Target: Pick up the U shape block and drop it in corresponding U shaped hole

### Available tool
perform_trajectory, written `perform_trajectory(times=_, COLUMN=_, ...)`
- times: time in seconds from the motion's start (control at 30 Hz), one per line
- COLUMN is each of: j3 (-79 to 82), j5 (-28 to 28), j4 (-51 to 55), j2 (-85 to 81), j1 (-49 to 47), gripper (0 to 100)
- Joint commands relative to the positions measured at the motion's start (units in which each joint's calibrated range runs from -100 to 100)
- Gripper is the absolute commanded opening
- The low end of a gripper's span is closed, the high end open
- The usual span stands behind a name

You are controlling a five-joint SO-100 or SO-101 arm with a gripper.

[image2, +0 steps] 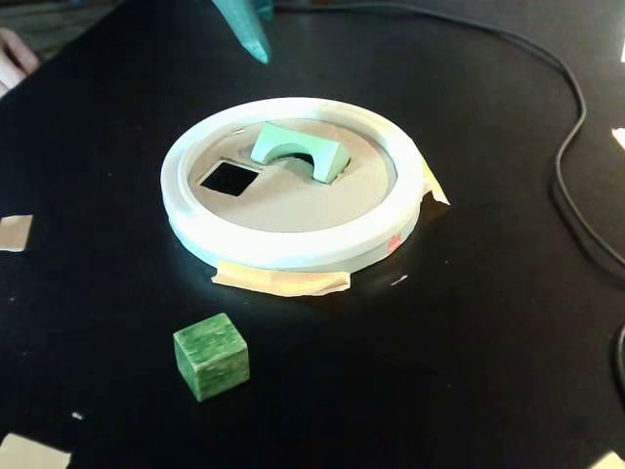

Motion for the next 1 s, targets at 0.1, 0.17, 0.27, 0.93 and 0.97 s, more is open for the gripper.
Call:
perform_trajectory(times=0.1, j3=-5.9, j5=0.0, j4=0.2, j2=-2.5, j1=0.6, gripper=49)
perform_trajectory(times=0.17, j3=-5.1, j5=0.0, j4=1.2, j2=-4.7, j1=1.3, gripper=51)
perform_trajectory(times=0.27, j3=-5.4, j5=-0.1, j4=0.2, j2=-4.5, j1=0.6, gripper=51)
perform_trajectory(times=0.93, j3=-19.2, j5=-3.2, j4=-11.2, j2=18.1, j1=-4.4, gripper=100)
perform_trajectory(times=0.97, j3=-19.4, j5=-3.6, j4=-11.1, j2=18.8, j1=-4.4, gripper=100)
